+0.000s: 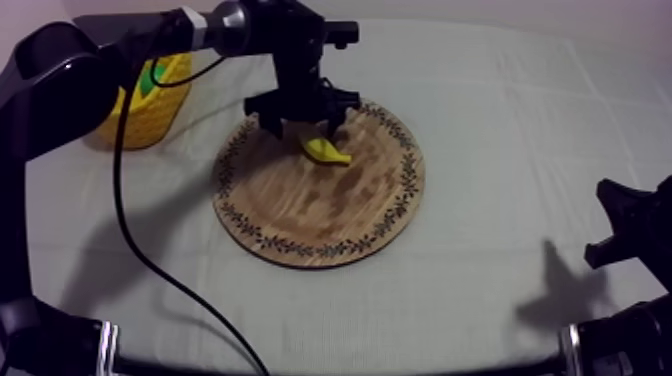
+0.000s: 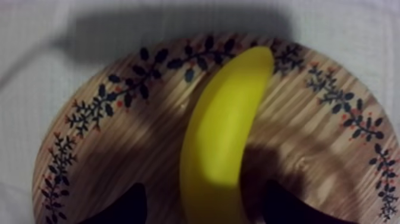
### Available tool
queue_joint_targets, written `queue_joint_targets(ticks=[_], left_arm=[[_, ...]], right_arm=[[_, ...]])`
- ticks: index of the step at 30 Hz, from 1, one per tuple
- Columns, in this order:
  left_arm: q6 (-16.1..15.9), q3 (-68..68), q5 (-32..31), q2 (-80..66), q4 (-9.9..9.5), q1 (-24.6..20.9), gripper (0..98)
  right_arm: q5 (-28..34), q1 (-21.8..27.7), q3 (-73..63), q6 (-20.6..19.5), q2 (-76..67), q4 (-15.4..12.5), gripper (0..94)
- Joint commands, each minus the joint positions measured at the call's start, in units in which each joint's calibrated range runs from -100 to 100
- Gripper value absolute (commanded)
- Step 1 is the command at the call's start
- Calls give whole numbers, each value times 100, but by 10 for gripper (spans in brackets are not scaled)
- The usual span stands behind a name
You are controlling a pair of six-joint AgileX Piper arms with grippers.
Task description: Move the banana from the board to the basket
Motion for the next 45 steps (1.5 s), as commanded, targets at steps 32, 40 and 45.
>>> queue_joint_targets(ticks=[32, 40, 45], left_arm=[[-392, -86, -344, -540, -17, -112, 192], [-695, 681, -400, -1972, -26, -199, 194], [-929, 1263, -328, -3107, -42, -314, 197]], right_arm=[[-3, 0, -3, -1, 0, 0, 3], [-3, 0, -3, -1, 0, 0, 3], [-3, 0, -3, -1, 0, 0, 3]])
